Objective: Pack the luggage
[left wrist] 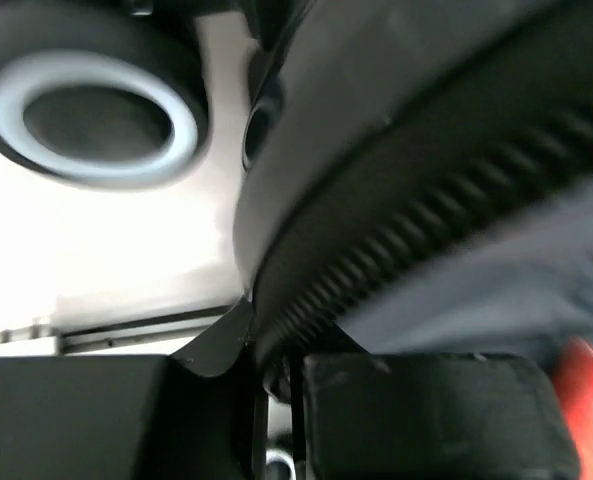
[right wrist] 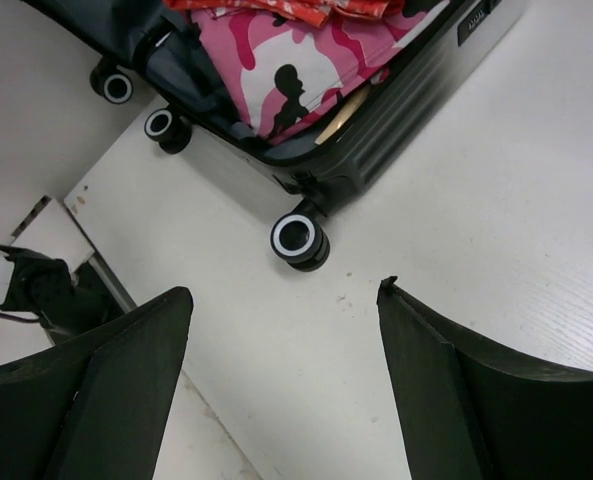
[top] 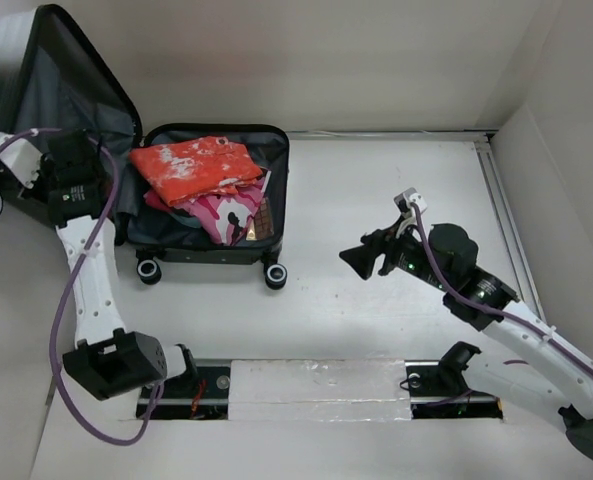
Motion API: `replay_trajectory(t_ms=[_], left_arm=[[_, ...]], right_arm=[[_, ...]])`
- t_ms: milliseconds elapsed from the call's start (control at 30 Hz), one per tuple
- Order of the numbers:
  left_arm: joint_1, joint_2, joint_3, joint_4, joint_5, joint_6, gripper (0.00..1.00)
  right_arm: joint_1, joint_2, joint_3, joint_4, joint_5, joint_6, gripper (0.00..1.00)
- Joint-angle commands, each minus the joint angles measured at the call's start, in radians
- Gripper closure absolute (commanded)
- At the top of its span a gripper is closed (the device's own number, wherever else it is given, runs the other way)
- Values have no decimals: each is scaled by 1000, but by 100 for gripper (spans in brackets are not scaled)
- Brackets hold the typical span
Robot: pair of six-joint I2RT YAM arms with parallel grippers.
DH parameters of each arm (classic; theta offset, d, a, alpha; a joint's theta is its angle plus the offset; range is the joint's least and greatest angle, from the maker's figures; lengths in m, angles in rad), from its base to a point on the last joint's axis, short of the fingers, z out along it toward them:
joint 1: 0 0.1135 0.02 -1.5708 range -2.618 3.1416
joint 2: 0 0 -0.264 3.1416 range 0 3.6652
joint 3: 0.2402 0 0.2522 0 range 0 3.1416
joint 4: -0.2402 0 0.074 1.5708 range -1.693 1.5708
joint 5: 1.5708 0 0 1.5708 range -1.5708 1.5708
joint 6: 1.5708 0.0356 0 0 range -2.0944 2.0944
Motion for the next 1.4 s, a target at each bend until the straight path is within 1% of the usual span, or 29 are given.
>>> replay_trajectory(t_ms=[0,100,167,200,233,267,333,367,433,500,600,633,667,700,733,767,833,900,967,1033,1067,1100,1133,1167,1200,1233,1267,1300,1367], left_arm=[[-147,-131,14,57,60,39,100],[-311,-249,-92,127,115,48,100],[-400,-330,-191,156,239,39,100],[-411,-359,-234,212,319,63,100],[-411,-390,-280,246,514,64,100],[-411,-424,-385,289,618,85,100],[-411,-507,-470,384,797,114,100],[-411,-524,-503,415,974,134,100],[-411,-536,-541,464,1248,186,100],[-411,-504,-541,455,1382,222,99],[-411,-456,-485,455,1447,231,100],[-411,-435,-471,476,1481,222,92],[-411,-410,-456,502,1525,206,78],[-411,-383,-440,519,1580,194,58],[-411,-355,-428,533,1691,177,6],[-411,-294,-399,542,1759,168,0],[-411,-246,-353,471,1864,215,0],[-422,-261,-322,424,1864,274,0],[-468,-306,-310,414,1796,307,0],[-482,-370,-310,494,1707,230,0],[-482,-387,-296,515,1514,197,0],[-482,-396,-278,524,1419,174,0],[-482,-378,-258,503,1331,162,0],[-482,-354,-230,477,1147,138,0],[-482,-325,-206,458,1084,116,6],[-450,-254,-164,435,1058,96,13],[-425,-214,-141,435,1047,73,28],[-407,-176,-120,420,995,52,35],[-339,-67,-48,407,944,2,42]], right_arm=[[8,-5,-5,64,-15,-5,20],[8,-32,-5,64,-6,13,20],[8,-32,-5,64,3,14,20],[8,-41,-5,64,3,24,20],[8,-41,-5,64,3,24,20],[8,-32,4,76,12,36,20],[8,-1,16,76,22,37,20],[8,11,25,87,31,37,20],[8,52,59,96,43,46,20],[8,79,80,96,54,56,20],[8,109,114,106,63,66,20],[8,125,134,115,63,66,20],[17,134,143,115,63,66,20],[17,134,144,115,75,66,20],[17,143,159,115,88,66,20],[17,143,173,115,88,66,20],[17,143,186,96,129,66,20],[17,152,197,96,152,66,20],[17,152,206,84,172,66,20],[17,177,206,84,195,66,20],[17,188,206,84,204,66,20],[17,201,217,84,219,66,23],[17,230,229,84,220,55,35],[17,246,229,84,238,55,46],[17,261,254,84,274,55,58],[17,301,265,84,293,55,80],[17,321,280,84,311,41,84],[3,341,292,84,336,41,85],[-20,404,337,84,336,32,87]])
